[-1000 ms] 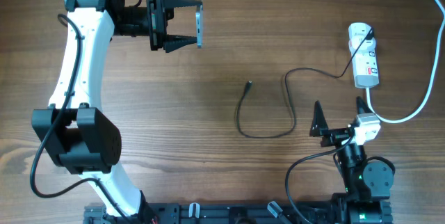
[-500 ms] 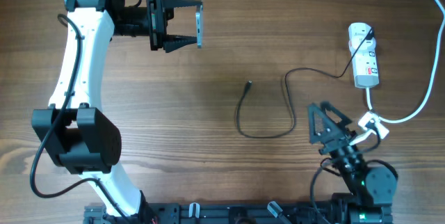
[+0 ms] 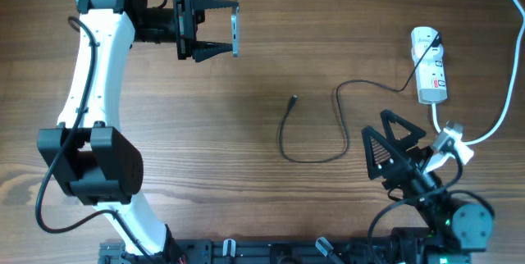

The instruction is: Plug charger to phone and switch on socket

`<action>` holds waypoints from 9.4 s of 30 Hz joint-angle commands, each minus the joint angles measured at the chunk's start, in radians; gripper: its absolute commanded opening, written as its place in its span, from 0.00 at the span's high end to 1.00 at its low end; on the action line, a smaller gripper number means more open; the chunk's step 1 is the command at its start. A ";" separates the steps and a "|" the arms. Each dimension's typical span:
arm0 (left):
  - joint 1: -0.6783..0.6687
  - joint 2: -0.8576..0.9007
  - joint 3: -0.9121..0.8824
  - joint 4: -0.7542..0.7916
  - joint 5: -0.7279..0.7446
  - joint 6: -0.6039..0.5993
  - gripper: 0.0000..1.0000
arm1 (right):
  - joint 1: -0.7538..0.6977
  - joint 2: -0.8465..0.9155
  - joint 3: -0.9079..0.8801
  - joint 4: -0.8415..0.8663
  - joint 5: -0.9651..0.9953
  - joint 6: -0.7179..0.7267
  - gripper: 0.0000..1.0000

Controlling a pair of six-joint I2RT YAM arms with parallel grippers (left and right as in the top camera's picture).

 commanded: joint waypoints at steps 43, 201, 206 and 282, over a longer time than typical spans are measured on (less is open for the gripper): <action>-0.104 -0.031 0.021 0.178 -0.116 -0.199 0.41 | 0.838 1.395 1.711 -1.257 0.656 -0.277 0.01; -0.156 -0.031 0.021 0.304 -0.055 -0.425 0.56 | 0.796 1.492 1.708 -1.147 1.009 1.247 0.95; -0.156 -0.031 0.021 0.304 -0.037 -0.424 0.58 | 0.796 1.503 1.708 -1.146 1.008 1.247 0.95; -0.036 -0.031 0.020 0.112 -1.384 0.087 0.96 | 0.538 2.012 1.424 -1.247 0.502 0.025 0.56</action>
